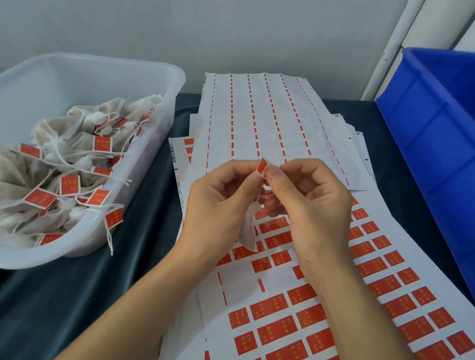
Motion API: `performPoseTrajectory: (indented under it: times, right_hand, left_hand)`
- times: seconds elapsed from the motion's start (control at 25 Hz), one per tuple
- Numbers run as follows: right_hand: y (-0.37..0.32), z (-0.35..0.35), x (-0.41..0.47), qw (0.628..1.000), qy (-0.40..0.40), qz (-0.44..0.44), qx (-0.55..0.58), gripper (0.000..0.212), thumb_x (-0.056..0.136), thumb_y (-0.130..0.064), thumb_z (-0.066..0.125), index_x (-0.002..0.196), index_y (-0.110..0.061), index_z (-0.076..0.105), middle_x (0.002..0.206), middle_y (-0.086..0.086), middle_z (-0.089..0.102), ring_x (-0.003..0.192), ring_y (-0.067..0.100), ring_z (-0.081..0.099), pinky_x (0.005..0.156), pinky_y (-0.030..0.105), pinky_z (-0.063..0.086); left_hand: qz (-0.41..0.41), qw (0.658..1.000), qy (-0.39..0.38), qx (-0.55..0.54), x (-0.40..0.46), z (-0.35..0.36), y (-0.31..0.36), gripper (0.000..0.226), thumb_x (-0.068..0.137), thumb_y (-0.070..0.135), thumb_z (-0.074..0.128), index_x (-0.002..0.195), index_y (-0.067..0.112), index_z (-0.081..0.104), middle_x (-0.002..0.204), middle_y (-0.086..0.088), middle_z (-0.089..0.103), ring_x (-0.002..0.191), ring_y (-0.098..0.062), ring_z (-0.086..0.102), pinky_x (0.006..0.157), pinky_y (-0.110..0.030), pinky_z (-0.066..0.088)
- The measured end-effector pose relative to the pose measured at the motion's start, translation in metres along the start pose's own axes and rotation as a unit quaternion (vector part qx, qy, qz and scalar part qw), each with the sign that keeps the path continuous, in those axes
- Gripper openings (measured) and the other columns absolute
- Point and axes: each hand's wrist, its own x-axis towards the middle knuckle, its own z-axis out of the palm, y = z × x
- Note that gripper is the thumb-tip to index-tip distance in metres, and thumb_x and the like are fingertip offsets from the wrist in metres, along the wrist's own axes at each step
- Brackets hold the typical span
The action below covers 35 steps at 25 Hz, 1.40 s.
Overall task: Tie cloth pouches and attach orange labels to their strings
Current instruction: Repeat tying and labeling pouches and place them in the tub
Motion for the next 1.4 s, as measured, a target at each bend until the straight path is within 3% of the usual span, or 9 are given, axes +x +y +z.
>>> performPoseTrajectory:
  times: [0.12,0.32,0.68,0.92,1.12,1.2,1.28,1.4]
  right_hand:
    - [-0.001,0.0,0.0,1.0,0.005,-0.002,-0.001,0.018,0.087,-0.033,0.078,0.097,-0.02,0.072,0.086,-0.006,0.076,0.072,0.018,0.075,0.059,0.022,0.059]
    - [-0.001,0.001,-0.001,1.0,0.017,-0.004,-0.008,0.015,0.088,-0.032,0.078,0.095,-0.021,0.071,0.083,-0.007,0.076,0.071,0.018,0.075,0.059,0.023,0.06]
    - [0.001,0.0,0.0,1.0,0.024,-0.005,-0.01,0.015,0.088,-0.028,0.079,0.095,-0.018,0.071,0.081,-0.005,0.075,0.069,0.017,0.075,0.057,0.023,0.059]
    - [0.0,0.001,-0.003,1.0,0.001,-0.012,-0.027,0.014,0.09,-0.028,0.077,0.099,-0.021,0.068,0.087,-0.007,0.074,0.077,0.015,0.075,0.061,0.024,0.061]
    - [-0.001,-0.005,0.001,0.999,-0.014,0.029,0.01,0.012,0.096,-0.032,0.068,0.107,-0.027,0.07,0.098,-0.01,0.075,0.077,0.014,0.075,0.059,0.023,0.059]
    - [-0.003,-0.005,0.001,0.999,-0.028,0.037,0.004,0.016,0.095,-0.04,0.063,0.104,-0.031,0.073,0.096,-0.012,0.075,0.082,0.013,0.074,0.06,0.024,0.06]
    - [-0.002,-0.004,0.001,0.998,-0.043,0.04,-0.007,0.017,0.096,-0.041,0.063,0.102,-0.03,0.075,0.093,-0.01,0.076,0.087,0.013,0.075,0.064,0.026,0.062]
    - [-0.003,-0.005,0.001,0.998,-0.049,0.042,-0.01,0.017,0.094,-0.04,0.066,0.098,-0.026,0.075,0.088,-0.008,0.076,0.086,0.013,0.075,0.064,0.025,0.061]
  left_hand:
    - [-0.018,1.0,-0.009,-0.018,0.0,0.0,-0.002,0.018,0.099,0.033,0.064,0.107,0.026,0.079,0.103,0.007,0.08,0.097,-0.016,0.077,0.082,-0.025,0.062]
    - [-0.051,0.996,-0.036,-0.07,0.001,-0.004,-0.006,0.019,0.105,0.017,0.061,0.11,0.019,0.08,0.11,-0.004,0.079,0.104,-0.027,0.076,0.094,-0.046,0.061]
    - [-0.062,0.991,-0.059,-0.099,0.002,-0.007,-0.007,0.019,0.104,0.011,0.06,0.112,0.012,0.078,0.109,-0.01,0.078,0.101,-0.031,0.075,0.089,-0.042,0.061]
    - [-0.041,0.996,-0.016,-0.076,0.0,-0.001,-0.001,0.016,0.101,0.024,0.068,0.096,0.018,0.082,0.088,-0.006,0.078,0.077,-0.02,0.076,0.075,-0.029,0.062]
    - [-0.078,0.996,0.011,-0.05,0.0,-0.001,0.0,0.021,0.1,0.033,0.067,0.089,0.021,0.081,0.081,-0.005,0.075,0.074,-0.024,0.071,0.085,-0.051,0.065]
    - [-0.084,0.995,0.007,-0.045,0.0,0.0,0.002,0.021,0.101,0.03,0.067,0.087,0.022,0.08,0.077,-0.003,0.073,0.07,-0.019,0.067,0.083,-0.046,0.064]
    - [-0.079,0.996,0.001,-0.046,0.0,0.0,0.004,0.022,0.102,0.026,0.067,0.084,0.022,0.08,0.078,-0.001,0.075,0.068,-0.013,0.067,0.076,-0.033,0.063]
    - [-0.075,0.996,-0.008,-0.052,-0.001,0.001,0.007,0.023,0.101,0.022,0.067,0.082,0.021,0.079,0.084,-0.002,0.078,0.072,-0.017,0.073,0.073,-0.027,0.06]
